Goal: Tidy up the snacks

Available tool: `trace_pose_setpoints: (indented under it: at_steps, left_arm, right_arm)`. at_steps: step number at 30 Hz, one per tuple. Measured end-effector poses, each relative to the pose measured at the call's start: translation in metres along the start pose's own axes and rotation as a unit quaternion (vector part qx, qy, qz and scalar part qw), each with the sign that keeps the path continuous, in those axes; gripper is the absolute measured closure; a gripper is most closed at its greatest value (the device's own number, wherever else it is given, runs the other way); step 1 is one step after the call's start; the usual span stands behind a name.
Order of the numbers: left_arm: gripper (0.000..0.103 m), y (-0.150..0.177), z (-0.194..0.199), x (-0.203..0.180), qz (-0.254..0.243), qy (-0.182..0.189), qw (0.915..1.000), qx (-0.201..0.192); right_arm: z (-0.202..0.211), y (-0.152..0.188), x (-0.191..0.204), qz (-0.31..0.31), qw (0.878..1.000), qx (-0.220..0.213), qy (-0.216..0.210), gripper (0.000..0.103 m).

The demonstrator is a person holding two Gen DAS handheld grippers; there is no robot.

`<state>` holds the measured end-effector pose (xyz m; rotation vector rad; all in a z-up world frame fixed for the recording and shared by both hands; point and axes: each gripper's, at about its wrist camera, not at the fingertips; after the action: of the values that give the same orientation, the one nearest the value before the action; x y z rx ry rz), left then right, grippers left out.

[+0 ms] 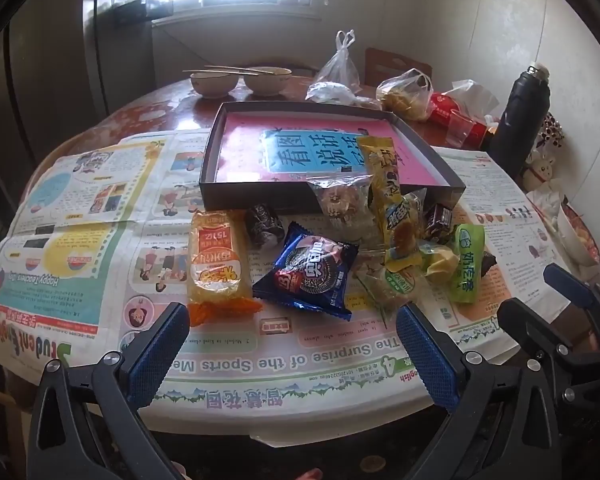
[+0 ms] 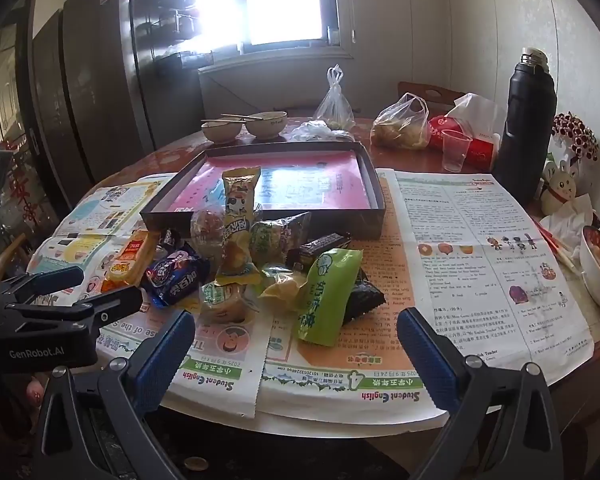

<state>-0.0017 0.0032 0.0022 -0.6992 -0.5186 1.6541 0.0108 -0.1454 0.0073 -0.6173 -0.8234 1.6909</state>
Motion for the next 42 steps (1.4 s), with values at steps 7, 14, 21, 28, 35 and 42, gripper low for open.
trace_pose_setpoints:
  at_steps: [7,14,21,28,35,42]
  left_arm:
    - [0.000,0.001,0.001,-0.007,-0.020,-0.014,0.9997,-0.003]
    - [0.000,0.000,0.003,-0.007,-0.021,-0.016,0.9997,-0.003]
    - [0.000,0.001,0.004,-0.007,-0.022,-0.016,0.9996,-0.003]
    - [0.000,0.001,0.004,-0.009,-0.022,-0.016,0.9996,-0.002]
    - [0.000,0.001,0.004,-0.009,-0.023,-0.016,0.9996,-0.002]
    - [0.000,0.001,0.004,-0.010,-0.023,-0.016,0.9996,-0.002]
  right_arm:
    - [0.004,-0.002,0.000,0.012,1.000,-0.022,0.014,0.001]
    - [0.004,-0.001,-0.002,-0.002,1.000,-0.008,-0.004,0.001]
    - [0.002,0.000,-0.003,-0.005,1.000,-0.005,-0.004,0.001]
    - [0.001,0.001,-0.002,-0.004,1.000,-0.004,-0.003,0.001]
    - [0.001,0.001,-0.001,-0.003,1.000,-0.004,-0.001,0.001]
    - [0.000,0.001,-0.002,-0.003,1.000,-0.002,-0.002,0.001]
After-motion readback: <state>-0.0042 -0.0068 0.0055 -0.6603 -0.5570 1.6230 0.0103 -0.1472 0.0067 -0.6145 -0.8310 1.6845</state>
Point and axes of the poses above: each gripper's, at about its wrist camera, not at the fingertips, and z roughly against the way its jaws point, x to its left, y to its underside, and after that the axes turned 3 degrees about y, right-handed
